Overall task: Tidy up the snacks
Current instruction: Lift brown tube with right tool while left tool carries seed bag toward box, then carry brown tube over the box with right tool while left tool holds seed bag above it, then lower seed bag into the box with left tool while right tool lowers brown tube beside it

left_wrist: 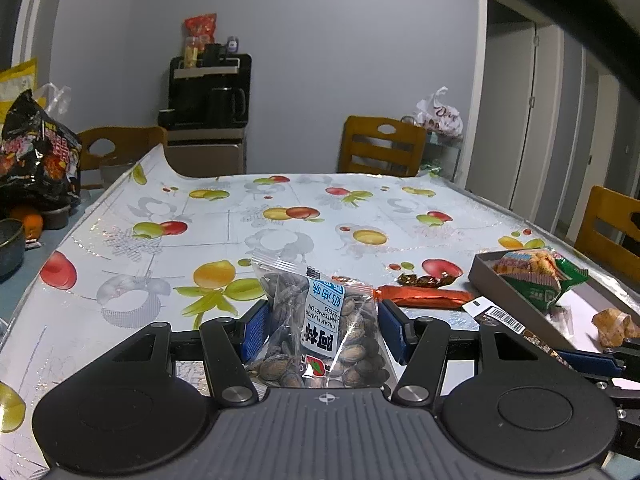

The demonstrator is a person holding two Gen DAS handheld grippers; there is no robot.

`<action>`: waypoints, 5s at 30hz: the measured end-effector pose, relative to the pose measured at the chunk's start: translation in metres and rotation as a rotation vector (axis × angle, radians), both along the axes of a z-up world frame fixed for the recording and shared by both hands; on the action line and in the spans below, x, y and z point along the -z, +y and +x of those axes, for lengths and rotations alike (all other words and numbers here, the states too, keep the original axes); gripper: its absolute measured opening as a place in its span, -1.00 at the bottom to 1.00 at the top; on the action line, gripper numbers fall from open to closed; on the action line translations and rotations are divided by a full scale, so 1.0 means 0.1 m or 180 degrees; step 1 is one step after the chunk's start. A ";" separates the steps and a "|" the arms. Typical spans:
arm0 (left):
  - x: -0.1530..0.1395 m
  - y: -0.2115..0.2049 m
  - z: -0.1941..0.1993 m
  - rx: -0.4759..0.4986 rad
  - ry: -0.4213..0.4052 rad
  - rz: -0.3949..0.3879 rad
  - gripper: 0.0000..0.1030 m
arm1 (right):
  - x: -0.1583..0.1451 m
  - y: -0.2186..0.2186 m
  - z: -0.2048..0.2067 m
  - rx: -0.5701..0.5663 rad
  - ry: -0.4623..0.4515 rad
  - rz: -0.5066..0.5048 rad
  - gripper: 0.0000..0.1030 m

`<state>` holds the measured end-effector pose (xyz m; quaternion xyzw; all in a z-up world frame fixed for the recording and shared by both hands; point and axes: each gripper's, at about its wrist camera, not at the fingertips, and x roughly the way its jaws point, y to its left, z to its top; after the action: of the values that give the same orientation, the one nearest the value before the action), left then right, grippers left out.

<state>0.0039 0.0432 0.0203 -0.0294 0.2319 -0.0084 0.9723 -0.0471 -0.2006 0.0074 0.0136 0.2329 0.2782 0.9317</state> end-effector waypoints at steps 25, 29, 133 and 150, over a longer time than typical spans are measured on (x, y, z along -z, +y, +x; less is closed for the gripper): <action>-0.13 -0.66 0.08 0.0505 -0.0062 0.0061 0.13 | -0.73 -1.08 -0.25 0.0740 -0.0757 0.0194 -0.56; -0.13 -0.76 0.09 0.0587 -0.0062 0.0069 0.13 | -0.84 -1.30 -0.29 0.0899 -0.0848 0.0191 -0.56; 0.44 -2.12 0.38 0.2375 0.1001 -0.0338 0.17 | 0.19 -2.05 -0.18 0.1059 0.0440 0.0165 0.01; 0.46 -2.15 0.36 0.2437 0.1033 -0.0319 0.49 | 0.17 -2.08 -0.19 0.1187 0.0445 0.0235 0.18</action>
<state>0.0397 -0.1719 -0.0257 0.0107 0.3756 -0.3756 0.8472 -0.0665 -0.4089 -0.0101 0.1099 0.2802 0.1077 0.9475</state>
